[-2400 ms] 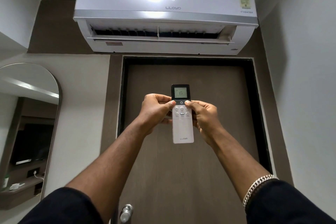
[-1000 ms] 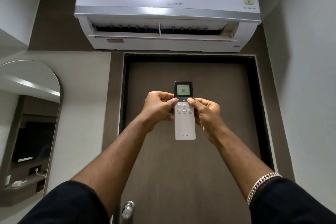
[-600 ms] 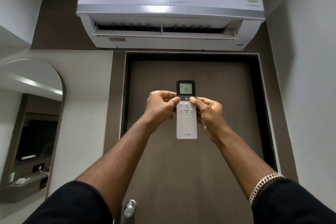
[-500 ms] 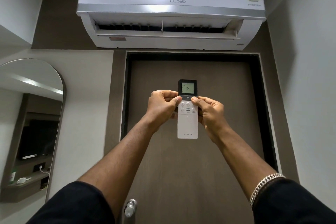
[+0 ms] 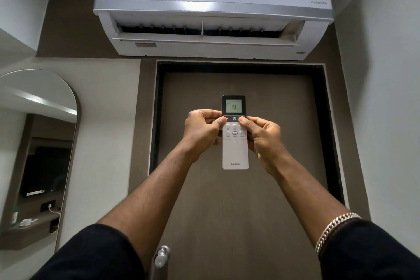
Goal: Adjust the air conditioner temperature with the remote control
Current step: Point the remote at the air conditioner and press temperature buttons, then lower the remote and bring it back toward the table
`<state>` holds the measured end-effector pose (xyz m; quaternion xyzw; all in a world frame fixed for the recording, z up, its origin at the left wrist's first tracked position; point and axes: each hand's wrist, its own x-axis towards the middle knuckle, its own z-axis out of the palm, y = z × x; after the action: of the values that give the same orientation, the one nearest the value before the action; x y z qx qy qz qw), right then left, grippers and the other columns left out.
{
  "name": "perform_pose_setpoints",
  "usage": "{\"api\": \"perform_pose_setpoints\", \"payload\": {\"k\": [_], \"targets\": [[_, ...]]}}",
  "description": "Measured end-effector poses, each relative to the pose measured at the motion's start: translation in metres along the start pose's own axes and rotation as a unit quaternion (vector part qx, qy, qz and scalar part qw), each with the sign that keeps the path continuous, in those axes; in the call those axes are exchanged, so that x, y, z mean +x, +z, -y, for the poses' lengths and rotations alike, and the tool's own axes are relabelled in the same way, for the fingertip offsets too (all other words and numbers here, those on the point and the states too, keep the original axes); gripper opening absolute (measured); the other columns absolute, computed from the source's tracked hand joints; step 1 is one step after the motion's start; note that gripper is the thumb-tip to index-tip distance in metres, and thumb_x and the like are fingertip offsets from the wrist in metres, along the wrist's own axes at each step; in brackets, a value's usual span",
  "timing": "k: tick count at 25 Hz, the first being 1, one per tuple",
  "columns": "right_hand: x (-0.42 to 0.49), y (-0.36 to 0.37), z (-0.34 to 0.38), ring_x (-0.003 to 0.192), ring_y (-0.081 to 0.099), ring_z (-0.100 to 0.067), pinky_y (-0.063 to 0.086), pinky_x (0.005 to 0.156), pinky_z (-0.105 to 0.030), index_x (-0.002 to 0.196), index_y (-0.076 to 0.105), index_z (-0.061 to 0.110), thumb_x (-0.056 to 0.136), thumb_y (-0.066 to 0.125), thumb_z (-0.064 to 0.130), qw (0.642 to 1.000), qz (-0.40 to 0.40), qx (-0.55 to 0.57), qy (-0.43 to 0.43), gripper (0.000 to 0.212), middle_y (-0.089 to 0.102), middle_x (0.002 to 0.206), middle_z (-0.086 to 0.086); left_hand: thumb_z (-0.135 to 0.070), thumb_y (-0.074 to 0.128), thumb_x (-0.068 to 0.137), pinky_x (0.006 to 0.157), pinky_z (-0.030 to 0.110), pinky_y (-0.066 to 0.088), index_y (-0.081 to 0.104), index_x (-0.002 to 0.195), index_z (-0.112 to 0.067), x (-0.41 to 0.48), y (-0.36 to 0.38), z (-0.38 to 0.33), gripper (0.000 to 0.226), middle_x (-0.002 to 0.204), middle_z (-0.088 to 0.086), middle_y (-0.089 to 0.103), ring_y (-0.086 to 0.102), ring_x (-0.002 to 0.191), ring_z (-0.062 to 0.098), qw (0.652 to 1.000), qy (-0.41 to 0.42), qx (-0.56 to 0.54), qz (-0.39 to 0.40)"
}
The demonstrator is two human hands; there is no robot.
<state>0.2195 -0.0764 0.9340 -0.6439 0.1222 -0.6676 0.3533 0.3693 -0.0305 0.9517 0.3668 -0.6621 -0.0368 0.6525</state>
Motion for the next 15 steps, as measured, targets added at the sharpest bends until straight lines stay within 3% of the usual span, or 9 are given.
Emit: {"api": "perform_pose_setpoints", "payload": {"k": [5, 10, 12, 15], "targets": [[-0.001, -0.001, 0.000, 0.076, 0.075, -0.016, 0.061, 0.070, -0.035, 0.089, 0.069, 0.020, 0.090, 0.063, 0.024, 1.000, 0.003, -0.001, 0.002, 0.006, 0.076, 0.085, -0.002, -0.020, 0.064, 0.089, 0.064, 0.033, 0.063, 0.062, 0.107, -0.008, -0.001, 0.001, 0.001, 0.022, 0.105, 0.012, 0.073, 0.074, 0.091, 0.021, 1.000, 0.000, -0.006, 0.005], [-0.019, -0.015, -0.023, 0.067, 0.072, -0.009, 0.058, 0.057, -0.022, 0.085, 0.072, 0.017, 0.087, 0.068, 0.018, 0.999, -0.022, -0.008, 0.044, 0.005, 0.077, 0.081, -0.002, -0.020, 0.064, 0.089, 0.060, 0.031, 0.062, 0.063, 0.107, -0.008, -0.013, 0.015, 0.026, 0.022, 0.104, 0.012, 0.074, 0.074, 0.088, 0.020, 0.999, -0.044, -0.013, 0.025], [-0.037, -0.031, -0.046, 0.071, 0.073, -0.012, 0.058, 0.059, -0.022, 0.093, 0.073, 0.010, 0.087, 0.068, 0.017, 0.995, -0.048, -0.040, 0.079, 0.011, 0.077, 0.090, -0.008, -0.020, 0.063, 0.089, 0.063, 0.034, 0.063, 0.062, 0.112, -0.007, -0.027, 0.034, 0.048, 0.026, 0.107, 0.011, 0.072, 0.073, 0.091, 0.022, 0.995, -0.081, 0.001, 0.057], [-0.082, -0.068, -0.091, 0.081, 0.073, -0.017, 0.061, 0.067, -0.024, 0.099, 0.072, 0.004, 0.087, 0.068, 0.017, 0.979, -0.090, -0.096, 0.156, 0.019, 0.076, 0.097, -0.013, -0.019, 0.063, 0.090, 0.057, 0.027, 0.061, 0.062, 0.105, -0.011, -0.065, 0.075, 0.093, 0.018, 0.102, 0.007, 0.072, 0.072, 0.085, 0.015, 0.984, -0.138, 0.013, 0.114]]}}
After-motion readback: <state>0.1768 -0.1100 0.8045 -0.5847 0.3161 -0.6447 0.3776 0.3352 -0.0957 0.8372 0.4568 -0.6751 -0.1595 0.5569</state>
